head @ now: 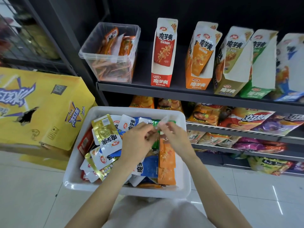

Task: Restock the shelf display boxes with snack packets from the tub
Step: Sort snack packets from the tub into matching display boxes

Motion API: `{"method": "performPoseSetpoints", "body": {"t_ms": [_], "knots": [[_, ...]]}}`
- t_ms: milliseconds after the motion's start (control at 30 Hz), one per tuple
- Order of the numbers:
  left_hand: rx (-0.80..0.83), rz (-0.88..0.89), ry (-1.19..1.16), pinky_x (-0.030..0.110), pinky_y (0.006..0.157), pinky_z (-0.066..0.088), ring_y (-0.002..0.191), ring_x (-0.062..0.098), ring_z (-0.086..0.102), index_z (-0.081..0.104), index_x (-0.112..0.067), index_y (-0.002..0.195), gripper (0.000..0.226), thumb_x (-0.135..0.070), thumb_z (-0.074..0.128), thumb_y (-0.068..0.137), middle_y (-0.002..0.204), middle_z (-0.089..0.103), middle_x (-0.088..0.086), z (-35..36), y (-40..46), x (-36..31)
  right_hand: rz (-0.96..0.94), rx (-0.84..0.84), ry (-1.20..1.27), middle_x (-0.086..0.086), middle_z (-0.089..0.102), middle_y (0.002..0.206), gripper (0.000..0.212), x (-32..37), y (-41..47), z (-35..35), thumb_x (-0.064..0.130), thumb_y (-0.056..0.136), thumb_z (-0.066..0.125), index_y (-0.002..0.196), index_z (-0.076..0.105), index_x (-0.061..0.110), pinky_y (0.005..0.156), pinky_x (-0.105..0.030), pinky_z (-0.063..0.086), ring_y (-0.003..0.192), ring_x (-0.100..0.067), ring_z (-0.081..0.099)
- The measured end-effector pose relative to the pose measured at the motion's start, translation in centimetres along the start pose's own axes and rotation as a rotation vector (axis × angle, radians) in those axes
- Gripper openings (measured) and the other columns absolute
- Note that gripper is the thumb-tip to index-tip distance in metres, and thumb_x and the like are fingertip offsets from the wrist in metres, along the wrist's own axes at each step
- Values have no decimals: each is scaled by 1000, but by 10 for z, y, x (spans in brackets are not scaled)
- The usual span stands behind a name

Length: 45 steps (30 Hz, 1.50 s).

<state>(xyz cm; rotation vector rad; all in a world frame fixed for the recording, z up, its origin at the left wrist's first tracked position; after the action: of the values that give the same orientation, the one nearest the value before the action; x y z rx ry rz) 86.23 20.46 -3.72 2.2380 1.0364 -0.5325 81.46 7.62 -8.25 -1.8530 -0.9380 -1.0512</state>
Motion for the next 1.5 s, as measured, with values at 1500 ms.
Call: {"method": "performPoseSetpoints", "body": {"t_ms": [1500], "knots": [[245, 168, -31, 30, 105, 34, 134, 23, 38, 22, -8, 149, 68, -21, 58, 92, 148, 36, 11, 134, 280, -182, -331, -436, -878, -8, 66, 97, 20, 138, 186, -320, 24, 90, 56, 106, 63, 15, 72, -37, 43, 94, -32, 60]]}}
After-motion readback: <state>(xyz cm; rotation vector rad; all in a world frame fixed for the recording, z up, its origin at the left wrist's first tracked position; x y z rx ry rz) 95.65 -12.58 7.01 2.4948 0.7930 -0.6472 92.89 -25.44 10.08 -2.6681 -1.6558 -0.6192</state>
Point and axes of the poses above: each hand's wrist, its own y-axis towards the middle knuckle, its own z-axis out of the palm, x = y × z, the point moved 8 cm from there along y, towards the middle knuckle
